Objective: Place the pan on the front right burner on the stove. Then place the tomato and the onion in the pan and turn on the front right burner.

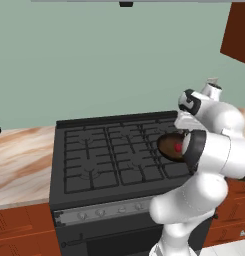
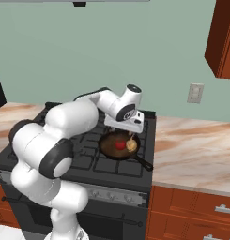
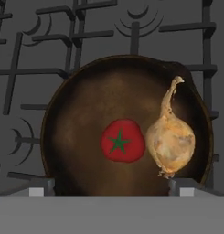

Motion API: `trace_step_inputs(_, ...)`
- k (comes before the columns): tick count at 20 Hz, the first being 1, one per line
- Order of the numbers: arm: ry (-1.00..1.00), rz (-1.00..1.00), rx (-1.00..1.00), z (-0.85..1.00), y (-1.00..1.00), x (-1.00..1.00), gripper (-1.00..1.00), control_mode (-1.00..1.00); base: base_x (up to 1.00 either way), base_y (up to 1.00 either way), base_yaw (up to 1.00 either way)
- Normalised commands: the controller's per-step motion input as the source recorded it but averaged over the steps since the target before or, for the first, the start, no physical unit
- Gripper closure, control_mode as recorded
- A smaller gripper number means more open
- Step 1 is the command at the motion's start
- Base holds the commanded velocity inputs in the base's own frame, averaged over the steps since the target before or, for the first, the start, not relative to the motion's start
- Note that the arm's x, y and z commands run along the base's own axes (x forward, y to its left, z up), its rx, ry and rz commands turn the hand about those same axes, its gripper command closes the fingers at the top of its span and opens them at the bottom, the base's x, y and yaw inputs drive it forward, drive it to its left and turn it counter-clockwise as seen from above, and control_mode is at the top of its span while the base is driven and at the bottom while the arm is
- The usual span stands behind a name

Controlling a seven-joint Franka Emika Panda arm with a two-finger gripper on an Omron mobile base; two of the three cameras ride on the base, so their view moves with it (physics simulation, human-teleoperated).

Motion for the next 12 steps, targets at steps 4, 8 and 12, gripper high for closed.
trace_step_inputs(4,-0.01,0.0,0.01,0.0,0.03,-0.21,-1.0,-1.0,0.0,0.0,0.0)
trace_step_inputs(8,0.0,0.0,0.0,0.0,0.05,-0.28,-1.0,-1.0,0.0,0.0,0.0)
trace_step_inputs(12,-0.02,0.0,0.0,-0.01,0.14,-0.08,-1.0,-1.0,0.0,0.0,0.0)
